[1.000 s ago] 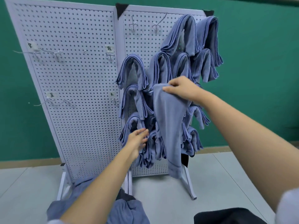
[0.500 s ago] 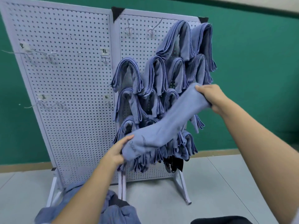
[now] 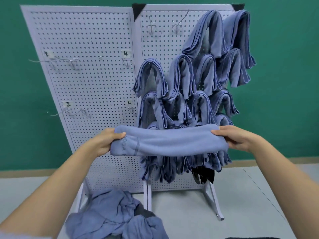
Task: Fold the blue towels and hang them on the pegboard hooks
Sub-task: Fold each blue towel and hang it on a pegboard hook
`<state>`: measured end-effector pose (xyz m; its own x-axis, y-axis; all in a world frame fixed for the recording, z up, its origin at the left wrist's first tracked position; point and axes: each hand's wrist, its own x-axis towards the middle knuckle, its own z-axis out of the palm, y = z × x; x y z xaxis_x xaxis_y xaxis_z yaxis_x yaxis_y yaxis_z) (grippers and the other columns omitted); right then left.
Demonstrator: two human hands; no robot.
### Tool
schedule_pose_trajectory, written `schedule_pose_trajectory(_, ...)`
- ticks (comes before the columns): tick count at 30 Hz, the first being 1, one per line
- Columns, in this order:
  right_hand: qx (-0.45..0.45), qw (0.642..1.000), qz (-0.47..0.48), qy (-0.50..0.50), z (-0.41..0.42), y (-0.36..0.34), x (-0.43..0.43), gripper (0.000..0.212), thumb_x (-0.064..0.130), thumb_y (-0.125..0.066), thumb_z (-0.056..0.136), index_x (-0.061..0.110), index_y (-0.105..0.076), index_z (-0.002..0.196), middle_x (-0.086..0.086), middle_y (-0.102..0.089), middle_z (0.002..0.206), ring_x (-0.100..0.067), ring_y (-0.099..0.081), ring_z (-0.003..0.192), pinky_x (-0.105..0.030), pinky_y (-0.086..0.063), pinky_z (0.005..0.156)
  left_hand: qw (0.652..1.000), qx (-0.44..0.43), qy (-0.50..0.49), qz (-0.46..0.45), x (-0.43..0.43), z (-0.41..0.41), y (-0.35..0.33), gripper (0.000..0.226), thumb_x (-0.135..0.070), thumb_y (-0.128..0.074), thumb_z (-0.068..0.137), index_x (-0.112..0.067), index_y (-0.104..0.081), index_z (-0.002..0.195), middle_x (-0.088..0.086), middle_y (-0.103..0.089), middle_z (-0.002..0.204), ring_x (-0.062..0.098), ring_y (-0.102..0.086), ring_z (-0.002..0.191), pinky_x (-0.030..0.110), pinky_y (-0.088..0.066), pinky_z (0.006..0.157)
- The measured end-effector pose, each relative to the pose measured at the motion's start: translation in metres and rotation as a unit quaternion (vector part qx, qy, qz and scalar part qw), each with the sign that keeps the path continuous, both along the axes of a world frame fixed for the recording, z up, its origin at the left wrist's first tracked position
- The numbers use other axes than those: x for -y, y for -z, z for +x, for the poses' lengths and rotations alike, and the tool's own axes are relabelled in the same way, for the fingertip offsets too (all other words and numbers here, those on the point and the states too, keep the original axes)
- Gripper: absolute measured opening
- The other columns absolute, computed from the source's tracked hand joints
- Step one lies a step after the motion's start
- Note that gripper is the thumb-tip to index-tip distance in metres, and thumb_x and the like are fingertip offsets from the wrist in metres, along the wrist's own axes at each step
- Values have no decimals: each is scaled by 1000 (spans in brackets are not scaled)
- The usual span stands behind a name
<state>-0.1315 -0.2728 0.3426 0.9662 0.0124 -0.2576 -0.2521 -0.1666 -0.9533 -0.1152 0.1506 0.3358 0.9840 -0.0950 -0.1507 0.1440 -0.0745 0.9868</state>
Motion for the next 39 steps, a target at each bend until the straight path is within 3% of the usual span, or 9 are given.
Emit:
schedule_pose_trajectory(5, 12, 997, -17, -75, 1, 12, 4, 96, 50, -87, 56, -3, -48, 126, -14, -56, 105, -24, -45, 91, -23, -47, 59, 996, 44, 6, 81, -19, 0, -4, 14, -14, -56, 95, -8, -64, 106, 7, -73, 100, 17, -71, 87, 27, -57, 70)
schedule_pose_trajectory(12, 80, 989, 38, -121, -6, -6, -5, 21, 8, -54, 93, 10, -61, 113, -6, -69, 89, -11, -64, 64, -19, -54, 54, 996, 51, 6, 74, -40, 1, -16, 28, -22, -56, 94, -4, -62, 115, 14, -71, 109, 25, -68, 95, 31, -55, 74)
schedule_pose_trajectory(15, 157, 981, 91, -70, -5, -21, -7, 25, -4, -48, 93, 11, -63, 106, -4, -73, 84, -11, -68, 64, -19, -54, 53, 992, 123, 0, -10, -45, 3, -31, 21, -9, -48, 97, -11, -63, 112, 5, -73, 101, 15, -70, 86, 24, -57, 68)
schedule_pose_trajectory(20, 187, 975, 119, -7, -3, -17, -10, 40, -9, -41, 94, 10, -69, 73, -2, -71, 69, -11, -66, 56, -21, -55, 52, 990, 134, 6, -51, -36, -8, -33, 61, 6, -32, 98, -19, -75, 64, 2, -72, 76, 10, -66, 59, 20, -53, 51)
schedule_pose_trajectory(25, 206, 974, 91, 11, -5, -18, -14, 37, -4, -38, 96, 14, -64, 75, -6, -61, 75, -16, -53, 62, -23, -50, 54, 988, 128, -2, -91, -27, -16, -37, 57, -13, -28, 97, -14, -71, 59, 1, -71, 79, 16, -64, 64, 27, -51, 57)
schedule_pose_trajectory(29, 201, 977, 73, -6, -7, -29, -23, 31, 26, -41, 97, 19, -63, 77, -11, -53, 90, -24, -49, 79, -38, -43, 74, 981, 173, -92, -9, -13, -11, -38, 32, -38, -61, 89, -16, -53, 67, 3, -56, 78, 18, -51, 68, 30, -39, 57)
schedule_pose_trajectory(31, 192, 981, 21, -6, -9, -38, -28, 22, 34, -51, 95, 24, -58, 77, -6, -53, 86, -22, -48, 76, -38, -44, 76, 976, 190, -97, 32, -10, -7, -35, 33, -29, -75, 81, -19, -46, 67, 5, -51, 77, 19, -48, 67, 30, -34, 56)
schedule_pose_trajectory(34, 236, 970, -50, 30, -12, -54, -31, 17, 11, -61, 90, 25, -56, 82, 4, -53, 68, -13, -46, 57, -23, -40, 51, 977, 177, -105, 64, -7, -6, -31, 36, -13, -77, 78, -17, -42, 70, 4, -48, 74, 19, -45, 64, 28, -29, 53)
schedule_pose_trajectory(39, 270, 957, 83, 61, -22, -95, -49, 19, 2, -61, 88, 21, -61, 89, -2, -57, 72, -12, -54, 52, -23, -47, 47, 987, 92, -103, 87, 3, -4, -18, 19, 5, -71, 80, -9, -57, 81, 12, -59, 87, 22, -56, 71, 29, -50, 66)
